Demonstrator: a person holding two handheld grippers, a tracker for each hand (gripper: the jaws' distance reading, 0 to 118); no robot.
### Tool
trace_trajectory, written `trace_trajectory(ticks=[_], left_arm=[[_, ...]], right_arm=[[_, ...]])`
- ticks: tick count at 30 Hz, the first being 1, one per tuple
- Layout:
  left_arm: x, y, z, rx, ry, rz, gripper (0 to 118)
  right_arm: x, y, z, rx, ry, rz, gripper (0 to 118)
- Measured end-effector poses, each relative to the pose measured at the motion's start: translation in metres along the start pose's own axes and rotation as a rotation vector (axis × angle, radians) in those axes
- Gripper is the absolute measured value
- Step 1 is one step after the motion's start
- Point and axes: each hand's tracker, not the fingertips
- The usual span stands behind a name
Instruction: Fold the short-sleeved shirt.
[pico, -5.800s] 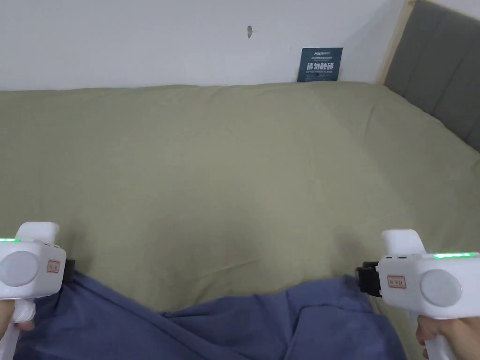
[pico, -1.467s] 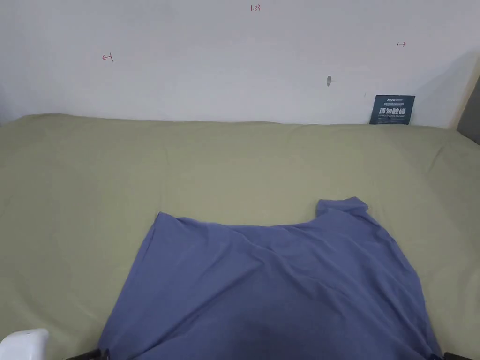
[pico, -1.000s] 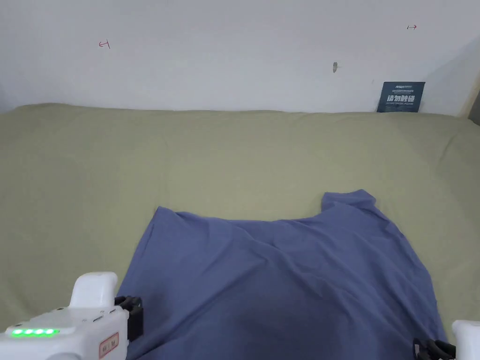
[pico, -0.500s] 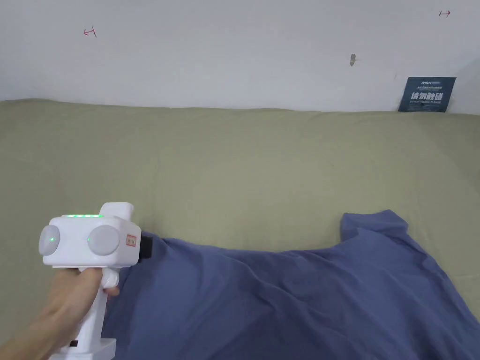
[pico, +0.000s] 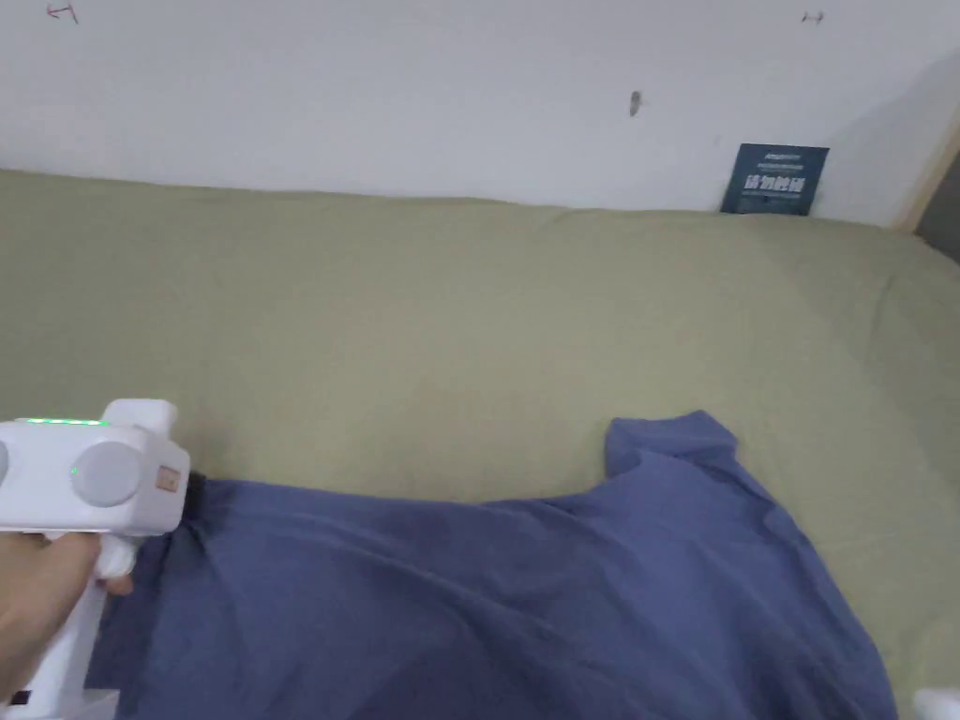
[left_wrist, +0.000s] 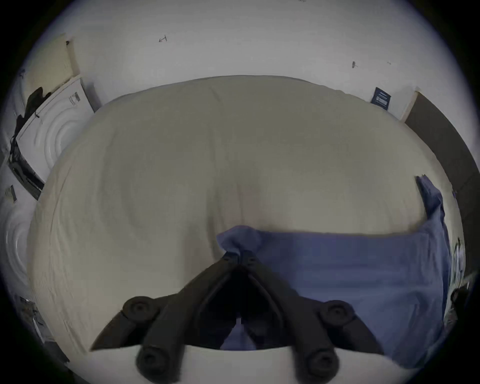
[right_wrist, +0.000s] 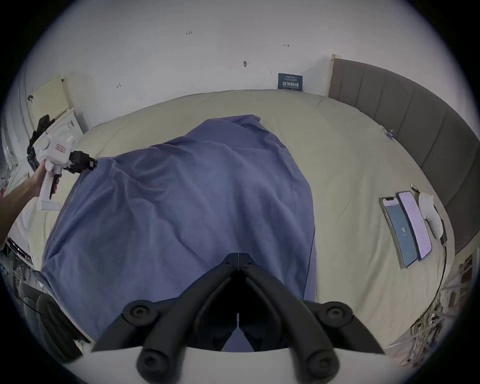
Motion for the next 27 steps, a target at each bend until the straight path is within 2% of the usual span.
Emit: trace_trajectory(ticks=[7, 11, 13, 14, 15, 16, 18, 20, 21, 22, 23, 24, 25, 27], left_arm=[[-0.012, 0.003, -0.010, -0.028, -0.023, 0.024, 0], [-0.009, 0.001, -0.012, -0.026, -0.015, 0.003, 0], [-0.010, 0.000, -0.012, -0.022, -0.018, 0.011, 0], [-0.011, 0.000, -0.012, -0.021, -0.021, 0.011, 0], [-0.013, 0.001, -0.014, -0.020, -0.025, 0.012, 0], [-0.014, 0.001, -0.014, -0.019, -0.030, 0.015, 0], [-0.015, 0.002, -0.015, -0.022, -0.037, 0.014, 0], [-0.016, 0.002, -0.018, -0.021, -0.037, 0.010, 0], [-0.015, 0.002, -0.018, -0.020, -0.035, 0.008, 0], [-0.015, 0.001, -0.018, -0.017, -0.033, 0.006, 0], [-0.014, 0.001, -0.018, -0.014, -0.031, 0.007, 0], [-0.014, 0.001, -0.016, -0.011, -0.029, 0.006, 1], [-0.014, 0.002, -0.012, -0.006, -0.028, 0.003, 1], [-0.019, 0.001, 0.006, 0.003, -0.029, 0.013, 1]], right_arm=[[0.027, 0.117, -0.072, 0.002, 0.021, -0.031, 0], [0.042, 0.167, -0.132, -0.153, 0.033, -0.039, 0], [0.045, 0.174, -0.151, -0.163, -0.077, -0.019, 5], [0.048, 0.176, -0.159, -0.159, -0.101, -0.001, 28], [0.050, 0.178, -0.168, -0.164, -0.102, 0.008, 90], [0.052, 0.176, -0.174, -0.204, -0.085, 0.004, 118], [0.052, 0.169, -0.183, -0.272, -0.053, 0.022, 99], [0.050, 0.162, -0.189, -0.284, -0.123, 0.058, 96], [0.050, 0.157, -0.190, -0.263, -0.108, 0.041, 94], [0.053, 0.157, -0.186, -0.238, -0.105, 0.000, 85], [0.054, 0.156, -0.182, -0.237, -0.089, -0.057, 69], [0.054, 0.156, -0.175, -0.215, -0.063, -0.080, 24], [0.053, 0.159, -0.168, -0.206, -0.081, -0.047, 1], [0.055, 0.163, -0.149, -0.201, -0.008, -0.071, 0]])
